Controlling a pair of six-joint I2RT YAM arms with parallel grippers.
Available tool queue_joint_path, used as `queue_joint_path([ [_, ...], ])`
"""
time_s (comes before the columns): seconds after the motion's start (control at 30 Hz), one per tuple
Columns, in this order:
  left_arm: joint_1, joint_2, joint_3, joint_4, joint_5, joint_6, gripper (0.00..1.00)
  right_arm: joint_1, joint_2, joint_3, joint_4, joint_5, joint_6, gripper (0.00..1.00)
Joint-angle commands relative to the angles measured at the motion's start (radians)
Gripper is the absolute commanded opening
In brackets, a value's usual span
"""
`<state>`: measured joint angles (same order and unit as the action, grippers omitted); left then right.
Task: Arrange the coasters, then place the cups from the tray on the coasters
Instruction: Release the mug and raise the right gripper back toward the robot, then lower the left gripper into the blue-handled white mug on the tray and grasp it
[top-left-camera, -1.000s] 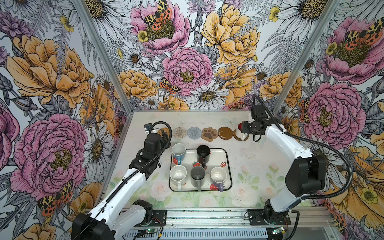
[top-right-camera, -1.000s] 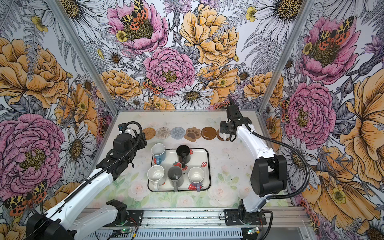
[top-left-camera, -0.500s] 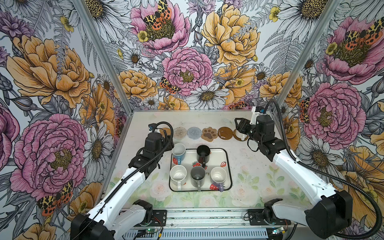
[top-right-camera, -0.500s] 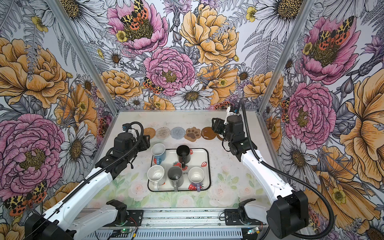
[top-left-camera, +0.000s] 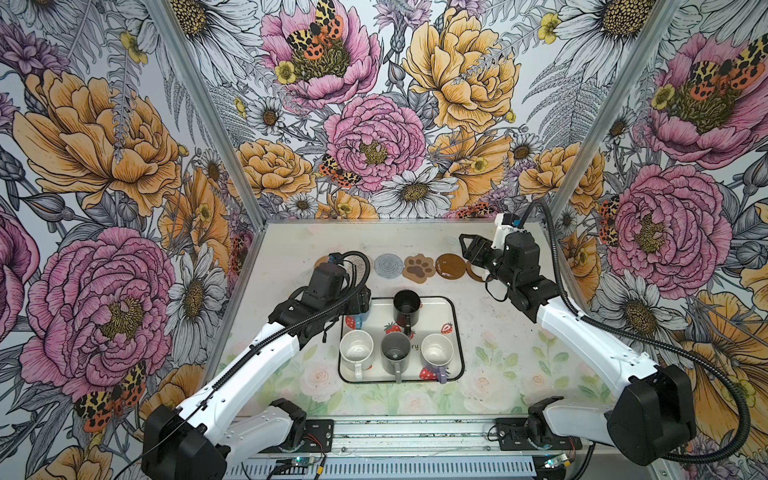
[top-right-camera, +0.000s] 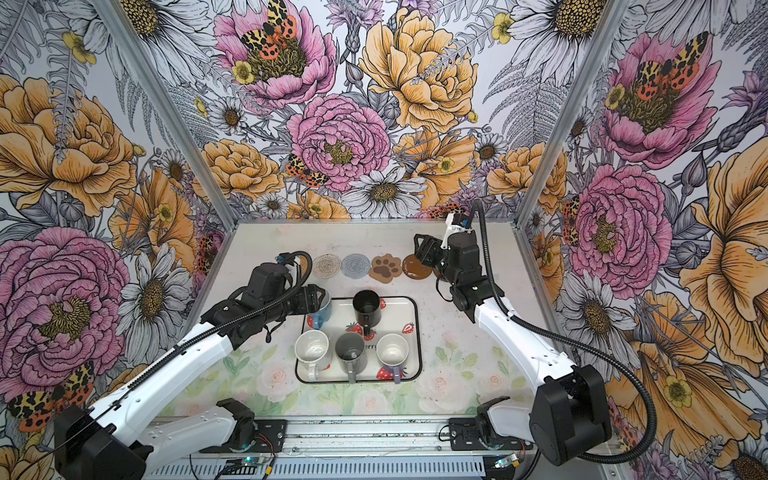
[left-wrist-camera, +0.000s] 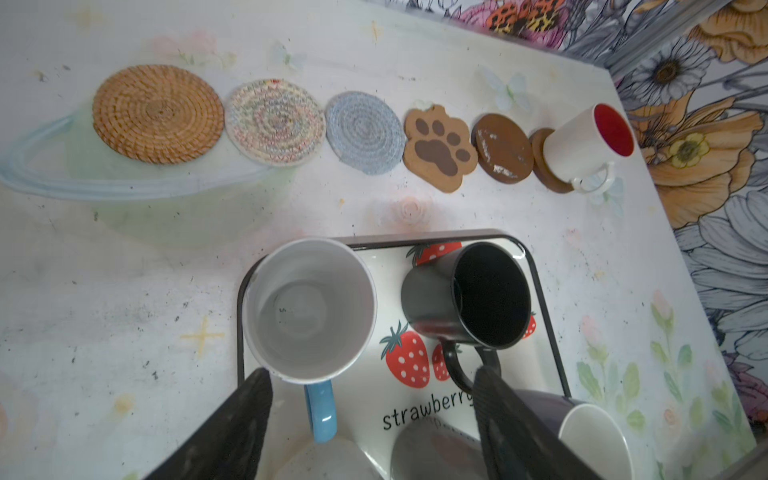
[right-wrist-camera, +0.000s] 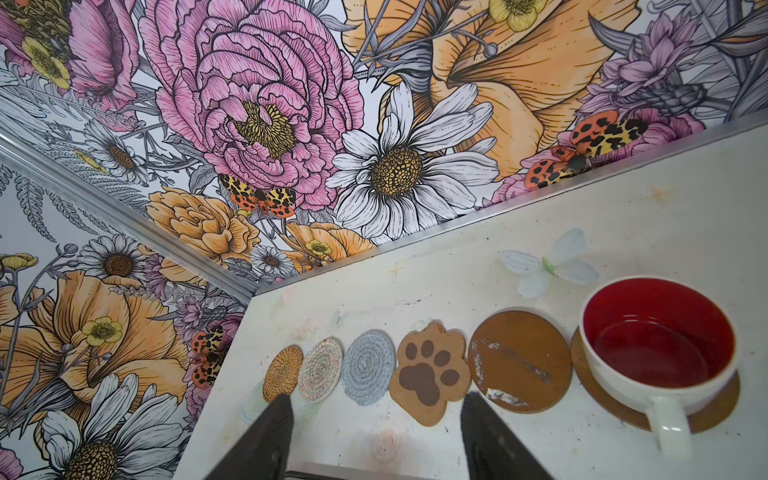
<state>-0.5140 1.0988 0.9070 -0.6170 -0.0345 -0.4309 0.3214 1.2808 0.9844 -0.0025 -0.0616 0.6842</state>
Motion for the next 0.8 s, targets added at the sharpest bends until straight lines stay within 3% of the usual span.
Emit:
queue_joint_path([
  [0.0, -0.02, 0.017, 0.021, -0.094, 0.015, -0.001, 0.78, -0.01, 0.009, -0.011, 0.029, -0.007, -0.009, 0.67],
  [0.33, -0.032, 0.029, 0.017, -0.192, -0.047, -0.016, 0.8, -0.031, 0.028, -0.016, 0.035, -0.02, -0.005, 0.67],
  [0.77, -0.031, 0.138, 0.018, -0.186, -0.06, -0.023, 0.8, -0.033, 0.078, 0.003, 0.058, -0.083, 0.016, 0.67],
])
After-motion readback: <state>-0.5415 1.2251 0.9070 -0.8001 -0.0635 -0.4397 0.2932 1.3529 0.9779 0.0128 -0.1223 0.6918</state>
